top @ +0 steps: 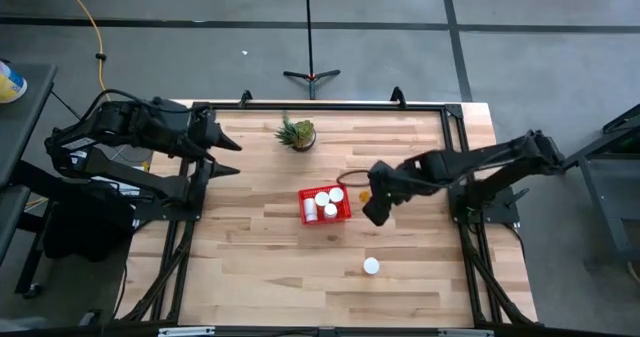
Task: Pick and place pill bottles into a basket
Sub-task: Put the orange pill bottle into the red bin
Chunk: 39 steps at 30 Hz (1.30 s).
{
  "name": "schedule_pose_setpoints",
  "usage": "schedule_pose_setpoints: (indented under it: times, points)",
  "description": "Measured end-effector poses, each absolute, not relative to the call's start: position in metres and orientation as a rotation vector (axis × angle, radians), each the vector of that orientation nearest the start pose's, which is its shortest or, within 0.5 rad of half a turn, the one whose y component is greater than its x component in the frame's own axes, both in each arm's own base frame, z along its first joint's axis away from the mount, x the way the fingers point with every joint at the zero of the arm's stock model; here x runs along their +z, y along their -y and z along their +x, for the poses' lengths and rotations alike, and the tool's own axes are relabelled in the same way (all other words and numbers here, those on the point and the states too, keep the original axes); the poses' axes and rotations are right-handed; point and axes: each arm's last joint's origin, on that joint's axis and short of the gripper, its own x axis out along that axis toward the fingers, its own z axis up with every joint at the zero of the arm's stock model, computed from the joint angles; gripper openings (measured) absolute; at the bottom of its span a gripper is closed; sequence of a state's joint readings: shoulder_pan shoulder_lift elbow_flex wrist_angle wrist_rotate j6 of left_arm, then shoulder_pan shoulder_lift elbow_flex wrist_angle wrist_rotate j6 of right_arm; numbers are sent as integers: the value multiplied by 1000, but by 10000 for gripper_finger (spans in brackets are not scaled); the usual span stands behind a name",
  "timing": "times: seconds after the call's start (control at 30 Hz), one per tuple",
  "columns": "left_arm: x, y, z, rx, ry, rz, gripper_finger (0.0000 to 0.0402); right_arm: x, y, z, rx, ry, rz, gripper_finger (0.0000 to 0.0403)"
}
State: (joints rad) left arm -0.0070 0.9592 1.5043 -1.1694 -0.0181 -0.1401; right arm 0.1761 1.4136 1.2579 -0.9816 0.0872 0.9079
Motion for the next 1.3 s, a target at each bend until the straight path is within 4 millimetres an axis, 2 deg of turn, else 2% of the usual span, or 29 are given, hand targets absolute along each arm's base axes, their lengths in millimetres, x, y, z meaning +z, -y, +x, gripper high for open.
schedule_pose_setpoints:
  times: [0.2,0.47,0.9,1.3]
  points:
    - [444,0,128,75,-584,-120,317,289,-29,284,-361,-1071,649,205]
    - [447,-1,129,108,-555,-113,317,266,-22,314,-243,-1090,617,205]
    - [447,-3,129,153,-545,-123,317,244,-19,328,-195,-1143,598,207]
    - [443,-3,141,162,-580,-114,317,227,-20,338,-163,-1194,585,208]
